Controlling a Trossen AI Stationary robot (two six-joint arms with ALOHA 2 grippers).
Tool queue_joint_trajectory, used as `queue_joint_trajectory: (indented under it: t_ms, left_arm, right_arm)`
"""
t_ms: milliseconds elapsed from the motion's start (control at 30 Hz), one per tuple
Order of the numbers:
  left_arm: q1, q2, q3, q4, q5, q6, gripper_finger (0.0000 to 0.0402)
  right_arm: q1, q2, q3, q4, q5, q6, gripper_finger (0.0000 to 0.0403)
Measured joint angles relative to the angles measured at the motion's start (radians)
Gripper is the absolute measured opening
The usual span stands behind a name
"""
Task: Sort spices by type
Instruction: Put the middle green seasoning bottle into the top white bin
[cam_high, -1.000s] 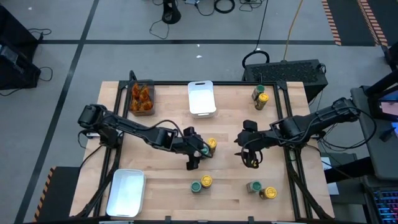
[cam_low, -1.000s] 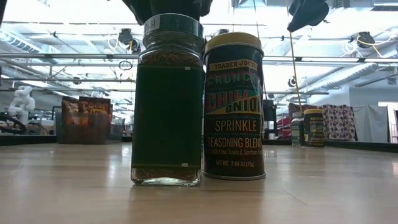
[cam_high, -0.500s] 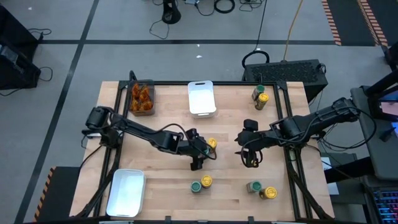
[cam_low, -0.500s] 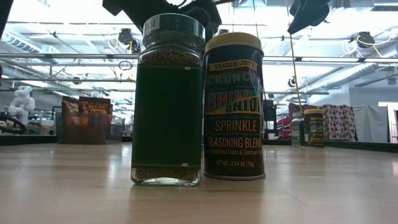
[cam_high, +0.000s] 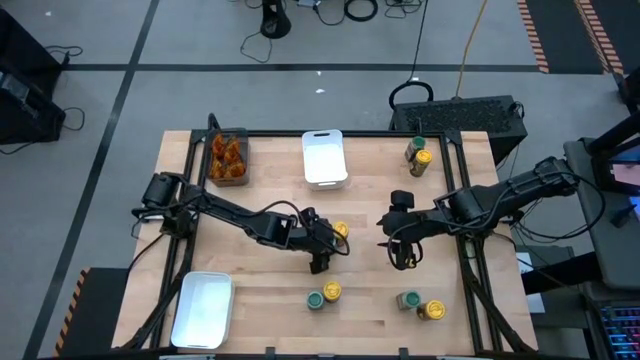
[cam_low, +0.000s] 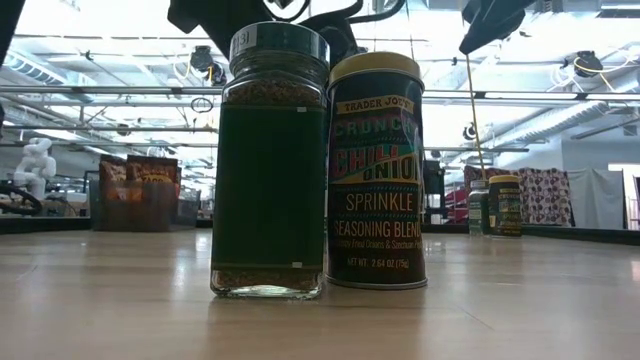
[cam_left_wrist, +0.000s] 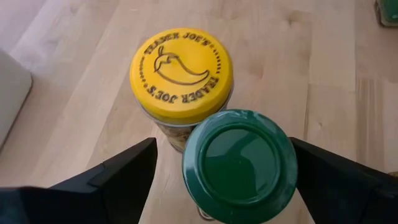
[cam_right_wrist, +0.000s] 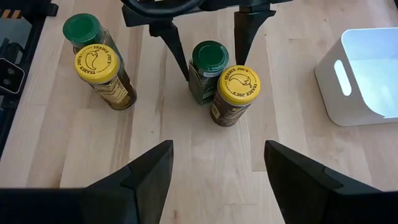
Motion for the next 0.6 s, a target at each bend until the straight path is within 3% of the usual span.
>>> queue_joint_trajectory:
  t_ms: [167,467,600]
  left_arm:
    - [0.001,0.0,0.0,-0.005,-0.002,-0.012,0.0322]
    - [0.019,0.0,0.0,-0.01,0.011,-0.012,0.0214]
    - [0.019,0.0,0.0,-0.01,0.016,-0.012,0.021]
  right_arm:
    - [0.0,0.0,0.0,0.0,0.0,0.0,0.0235]
    - [0.0,0.0,0.0,0.0,0.0,0.016,0.0235]
    - [0.0,0.0,0.0,0.001,0.0,0.019,0.0235]
